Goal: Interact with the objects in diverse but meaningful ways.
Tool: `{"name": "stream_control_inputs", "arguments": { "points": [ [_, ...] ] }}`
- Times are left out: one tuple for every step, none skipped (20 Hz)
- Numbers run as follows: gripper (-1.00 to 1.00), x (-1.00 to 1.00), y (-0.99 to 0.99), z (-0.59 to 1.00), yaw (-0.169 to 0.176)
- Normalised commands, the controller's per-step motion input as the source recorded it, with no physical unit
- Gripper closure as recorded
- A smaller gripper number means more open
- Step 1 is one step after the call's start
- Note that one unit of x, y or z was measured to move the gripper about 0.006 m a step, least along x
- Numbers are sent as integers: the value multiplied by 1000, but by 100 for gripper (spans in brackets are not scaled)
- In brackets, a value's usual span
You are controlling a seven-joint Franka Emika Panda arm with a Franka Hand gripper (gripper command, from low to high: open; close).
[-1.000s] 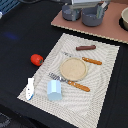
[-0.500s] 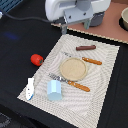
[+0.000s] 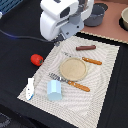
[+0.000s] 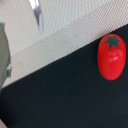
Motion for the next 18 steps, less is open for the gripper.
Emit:
{"name": "stream_control_inputs", "arguments": {
  "points": [
    [-100, -989, -117, -437, 62],
    [-100, -1000, -97, -446, 62],
    [-100, -1000, -83, -449, 63],
    [-100, -1000, -77, -454, 64],
    [-100, -1000, -74, -463, 63],
    [-100, -1000, -77, -474, 50],
    [-100, -1000, -74, -489, 46],
    [-100, -1000, -60, -480, 47],
    [-100, -1000, -51, -474, 47],
    [-100, -1000, -29, -460, 57],
    [-100, -1000, -20, -446, 61],
    [-100, -989, -80, -423, 62],
    [-100, -963, -117, -426, 59],
    [-100, -940, -140, -423, 58],
    [-100, -920, -177, -414, 55],
    [-100, -914, -211, -394, 46],
    [-100, -911, -240, -369, 38],
    [-100, -906, -251, -351, 35]
  ]
}}
